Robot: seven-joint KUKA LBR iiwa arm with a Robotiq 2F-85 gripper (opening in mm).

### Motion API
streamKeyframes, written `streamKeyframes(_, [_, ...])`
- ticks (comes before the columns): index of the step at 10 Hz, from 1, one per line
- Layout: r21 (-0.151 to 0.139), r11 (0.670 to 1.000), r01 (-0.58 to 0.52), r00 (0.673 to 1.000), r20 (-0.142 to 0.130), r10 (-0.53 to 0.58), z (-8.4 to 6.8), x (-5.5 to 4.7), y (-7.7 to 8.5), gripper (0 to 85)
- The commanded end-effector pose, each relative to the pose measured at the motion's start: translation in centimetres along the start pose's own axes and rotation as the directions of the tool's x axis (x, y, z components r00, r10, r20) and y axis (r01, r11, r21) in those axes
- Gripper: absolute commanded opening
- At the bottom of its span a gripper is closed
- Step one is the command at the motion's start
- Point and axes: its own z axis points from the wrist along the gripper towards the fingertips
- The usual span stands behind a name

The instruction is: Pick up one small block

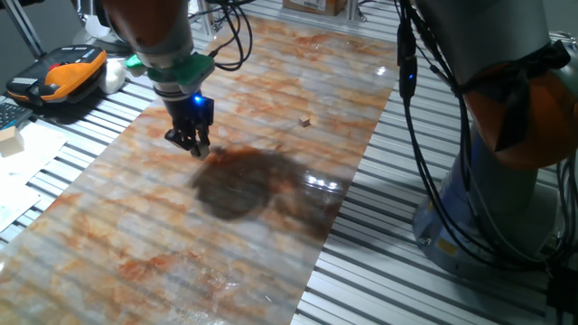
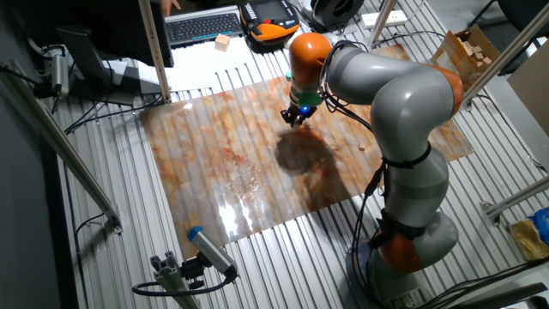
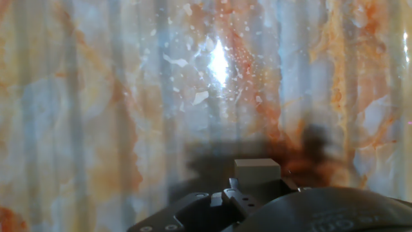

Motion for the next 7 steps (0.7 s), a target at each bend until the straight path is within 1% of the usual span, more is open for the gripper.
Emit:
streamKeyframes(1, [0.0,1.0,0.002,1.0,0.0,-0.002,0.12,0.0,-0.1,0.0])
streamKeyframes(3, [0.003,1.0,0.005,1.0,0.0,-0.005,0.38,0.12,-0.39,0.0])
streamKeyframes(6, [0.006,1.0,0.002,1.0,-0.001,-0.002,0.36,-0.07,-0.31,0.0])
streamKeyframes(7, [-0.011,1.0,-0.009,1.0,-0.008,0.009,0.19,-0.27,-0.09,0.0])
